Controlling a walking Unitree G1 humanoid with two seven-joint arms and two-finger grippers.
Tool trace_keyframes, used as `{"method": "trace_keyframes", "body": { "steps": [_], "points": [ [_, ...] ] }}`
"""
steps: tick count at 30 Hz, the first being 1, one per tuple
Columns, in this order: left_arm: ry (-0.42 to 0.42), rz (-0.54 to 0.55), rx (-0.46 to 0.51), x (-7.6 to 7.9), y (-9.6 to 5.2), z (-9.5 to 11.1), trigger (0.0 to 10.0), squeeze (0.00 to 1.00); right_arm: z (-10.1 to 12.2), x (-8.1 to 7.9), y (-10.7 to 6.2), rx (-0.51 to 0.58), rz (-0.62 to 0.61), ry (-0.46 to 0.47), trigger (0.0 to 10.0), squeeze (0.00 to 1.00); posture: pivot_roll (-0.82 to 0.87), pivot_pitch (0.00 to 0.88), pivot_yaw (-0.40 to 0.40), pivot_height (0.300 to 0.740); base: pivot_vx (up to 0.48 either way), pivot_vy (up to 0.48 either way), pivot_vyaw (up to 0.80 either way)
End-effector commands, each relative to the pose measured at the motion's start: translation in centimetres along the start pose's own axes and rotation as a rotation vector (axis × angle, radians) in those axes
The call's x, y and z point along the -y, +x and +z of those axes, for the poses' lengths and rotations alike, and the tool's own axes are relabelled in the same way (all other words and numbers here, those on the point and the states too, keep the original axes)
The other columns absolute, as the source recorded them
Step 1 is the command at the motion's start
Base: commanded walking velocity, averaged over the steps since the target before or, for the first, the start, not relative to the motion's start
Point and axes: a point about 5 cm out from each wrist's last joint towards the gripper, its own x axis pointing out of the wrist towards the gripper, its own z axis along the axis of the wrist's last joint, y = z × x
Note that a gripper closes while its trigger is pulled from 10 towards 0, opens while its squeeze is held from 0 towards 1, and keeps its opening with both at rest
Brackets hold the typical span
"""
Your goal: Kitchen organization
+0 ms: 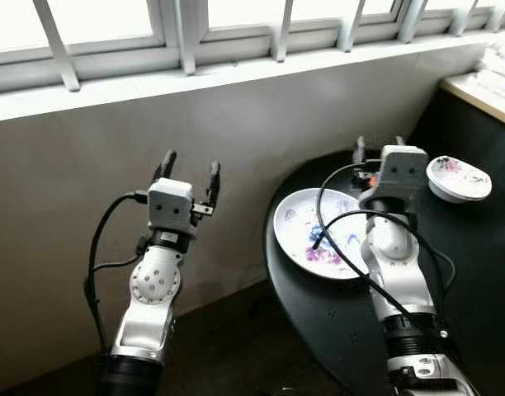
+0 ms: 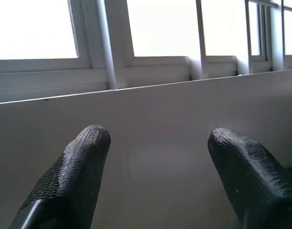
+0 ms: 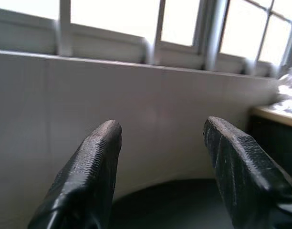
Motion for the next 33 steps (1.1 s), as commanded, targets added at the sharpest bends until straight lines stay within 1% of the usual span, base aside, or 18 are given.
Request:
{"method": "trace_keyframes", "body": {
  "steps": [1,2,3,8,9,11,14,17,20,25,33],
  "points": [
    [-0.004,-0.004,-0.008,0.1,0.1,0.0,10.0,0.0,-0.4,0.5,0.1,-0.037,-0.021,0.017,10.0,0.0,0.03,0.003,-0.046,0.74,0.0,0.0,0.0],
    [-0.004,-0.004,-0.009,0.2,0.1,0.0,10.0,0.0,-1.0,0.9,0.2,-0.091,-0.056,0.066,10.0,0.0,0.03,0.003,-0.046,0.74,0.0,0.0,0.0],
    [-0.004,-0.003,-0.009,0.2,0.1,0.0,10.0,0.0,-1.1,1.0,0.2,-0.104,-0.065,0.078,10.0,0.0,0.03,0.003,-0.046,0.74,0.0,0.0,0.0],
    [-0.004,-0.005,-0.011,0.1,0.1,-0.1,10.0,0.0,-1.7,2.1,0.4,-0.143,-0.122,0.058,10.0,0.0,0.03,0.007,-0.044,0.74,0.0,0.0,0.0],
    [-0.003,-0.006,-0.013,0.1,0.1,-0.1,10.0,0.0,-2.1,2.4,0.3,-0.174,-0.151,0.085,10.0,0.0,0.03,0.007,-0.043,0.74,0.0,0.0,-0.8],
    [-0.003,-0.007,-0.015,0.1,0.1,-0.1,10.0,0.0,-2.3,2.6,0.2,-0.195,-0.171,0.108,10.0,0.0,0.03,0.007,-0.043,0.74,0.0,0.0,-0.8],
    [-0.007,-0.005,-0.017,0.1,0.1,-0.2,10.0,0.0,-2.3,2.6,0.3,-0.197,-0.166,0.094,10.0,0.0,0.03,0.008,-0.043,0.74,0.0,0.0,-0.8],
    [-0.021,0.0,-0.03,0.0,0.1,-0.3,10.0,0.0,-2.4,2.6,0.3,-0.2,-0.167,0.103,10.0,0.0,0.03,0.008,-0.043,0.74,0.0,0.0,-0.8],
    [-0.026,-0.005,-0.043,0.1,0.2,-0.4,10.0,0.0,-2.4,2.5,0.3,-0.203,-0.166,0.1,10.0,0.0,0.03,0.007,-0.044,0.74,0.0,0.48,-0.8],
    [-0.023,-0.005,-0.033,0.1,0.2,-0.3,10.0,0.0,-2.4,2.5,0.4,-0.208,-0.162,0.092,10.0,0.0,0.03,0.007,-0.043,0.74,0.0,0.48,-0.8],
    [-0.016,-0.003,-0.026,0.2,0.1,-0.2,10.0,0.0,-2.5,2.4,0.3,-0.215,-0.145,0.069,10.0,0.0,0.03,0.007,-0.046,0.74,0.0,0.0,-0.8]
  ]
}}
